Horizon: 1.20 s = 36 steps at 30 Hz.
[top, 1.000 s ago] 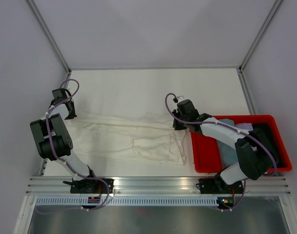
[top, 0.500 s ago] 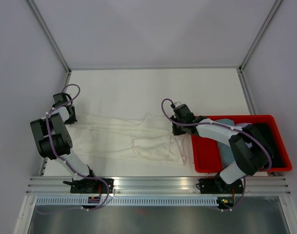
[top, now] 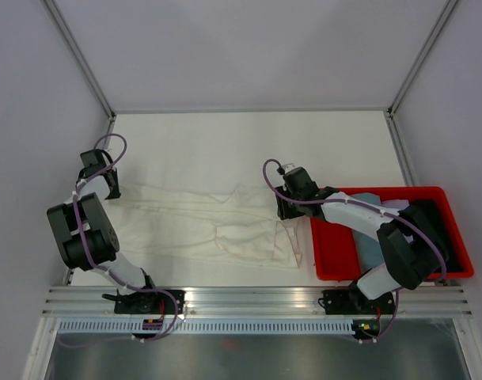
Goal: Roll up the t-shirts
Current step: Fold the tshirt
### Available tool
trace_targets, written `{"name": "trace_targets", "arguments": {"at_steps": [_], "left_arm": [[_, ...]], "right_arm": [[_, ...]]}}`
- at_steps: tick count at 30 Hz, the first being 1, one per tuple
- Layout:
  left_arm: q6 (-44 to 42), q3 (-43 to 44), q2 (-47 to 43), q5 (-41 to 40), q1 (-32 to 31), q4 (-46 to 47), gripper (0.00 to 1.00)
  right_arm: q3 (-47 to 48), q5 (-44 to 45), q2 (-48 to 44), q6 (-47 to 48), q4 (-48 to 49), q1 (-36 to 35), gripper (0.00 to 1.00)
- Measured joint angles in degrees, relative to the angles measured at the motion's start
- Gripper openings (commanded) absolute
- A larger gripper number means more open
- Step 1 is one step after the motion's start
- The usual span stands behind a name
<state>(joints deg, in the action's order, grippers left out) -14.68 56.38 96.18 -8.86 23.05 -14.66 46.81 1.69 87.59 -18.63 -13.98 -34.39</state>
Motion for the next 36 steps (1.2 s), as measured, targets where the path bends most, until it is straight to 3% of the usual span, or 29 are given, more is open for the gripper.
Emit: {"name": "trace_targets", "arguments": {"at_steps": [3,13,15,17,23,27,31,36], "left_arm": [[-0.4,-1.0,-4.6,0.0,0.0,-0.6,0.46],[-1.9,-1.2,-11.5,-0.1,0.0,-3.3,0.42],[-2.1,-0.5,-10.7,-0.1,0.0,-3.9,0.36],[-2.3,1.4,-8.3,-0.1,-0.2,-4.0,0.31],[-2.5,4.2,2.0,0.0,-1.9,-3.3,0.29],[-2.5,3.0,1.8,2.7,-3.6,-4.7,0.34],[-2.5,3.9,-1.7,6.4,-9.5,-6.7,0.41],[-2.4,13.7,-1.3,10.7,-26.6,-10.6,0.47]], "right_arm": [[2.1,-0.2,-1.8,0.7,-2.1,0.0,0.55],[14.9,-1.1,2.0,1.5,-4.9,6.1,0.53],[15.7,-2.1,4.6,1.9,-5.1,7.4,0.44],[17.5,-3.2,8.0,2.4,-5.2,7.7,0.41],[21.9,-6.3,16.2,2.3,-5.2,9.5,0.46],[22.9,-7.5,18.7,1.9,-5.2,11.6,0.47],[23.2,-8.0,19.9,2.0,-5.2,12.0,0.44],[23.0,-8.5,19.9,2.0,-5.0,12.0,0.44]]}}
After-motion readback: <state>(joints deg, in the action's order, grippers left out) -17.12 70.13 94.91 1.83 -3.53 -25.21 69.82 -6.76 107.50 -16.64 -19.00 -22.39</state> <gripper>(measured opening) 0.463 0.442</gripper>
